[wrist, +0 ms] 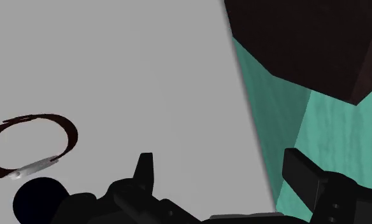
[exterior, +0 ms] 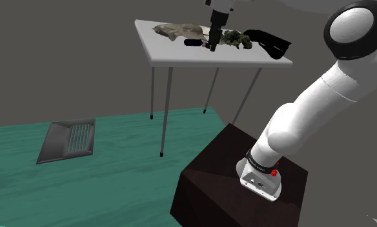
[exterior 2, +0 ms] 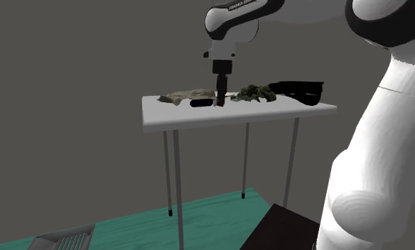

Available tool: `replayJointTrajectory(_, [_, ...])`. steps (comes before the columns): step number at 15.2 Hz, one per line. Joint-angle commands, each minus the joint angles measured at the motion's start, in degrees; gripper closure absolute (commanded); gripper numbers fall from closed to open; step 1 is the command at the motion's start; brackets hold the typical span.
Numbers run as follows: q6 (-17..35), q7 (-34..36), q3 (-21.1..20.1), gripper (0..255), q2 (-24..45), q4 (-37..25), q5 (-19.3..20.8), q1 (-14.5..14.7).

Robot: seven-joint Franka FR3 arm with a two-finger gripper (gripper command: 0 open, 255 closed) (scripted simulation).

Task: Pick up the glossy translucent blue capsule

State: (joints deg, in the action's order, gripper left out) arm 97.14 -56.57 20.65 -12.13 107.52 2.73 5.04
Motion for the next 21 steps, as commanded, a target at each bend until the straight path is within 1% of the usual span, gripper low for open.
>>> replayJointTrajectory(1, [0.0, -5.4, 1.3, 0, 4.5, -4.6, -1.8, 0.5])
replayJointTrajectory(4, [-1.1, -13.4, 2.9, 0, 11.9, -13.1, -5.2, 0.2])
replayJointTrajectory(6, [-2.4, -18.4, 3.4, 0, 17.2, -19.4, -7.9, -0.5])
replayJointTrajectory(8, [-4.3, -23.2, 3.6, 0, 22.7, -26.5, -10.6, -1.7])
replayJointTrajectory(10, [-6.9, -27.4, 3.3, 0, 28.6, -34.7, -13.4, -3.5])
replayJointTrajectory(11, [-7.4, -28.1, 3.0, 0, 29.7, -36.4, -13.8, -3.9])
replayJointTrajectory(18, [-0.7, -28.3, 2.8, 0, 27.8, -27.8, -13.1, -2.9])
replayJointTrajectory(20, [-0.7, -28.3, 2.8, 0, 27.8, -27.8, -13.1, -2.9])
replayJointTrajectory(21, [-0.5, -28.2, 2.8, 255, 27.6, -27.5, -13.0, -2.8])
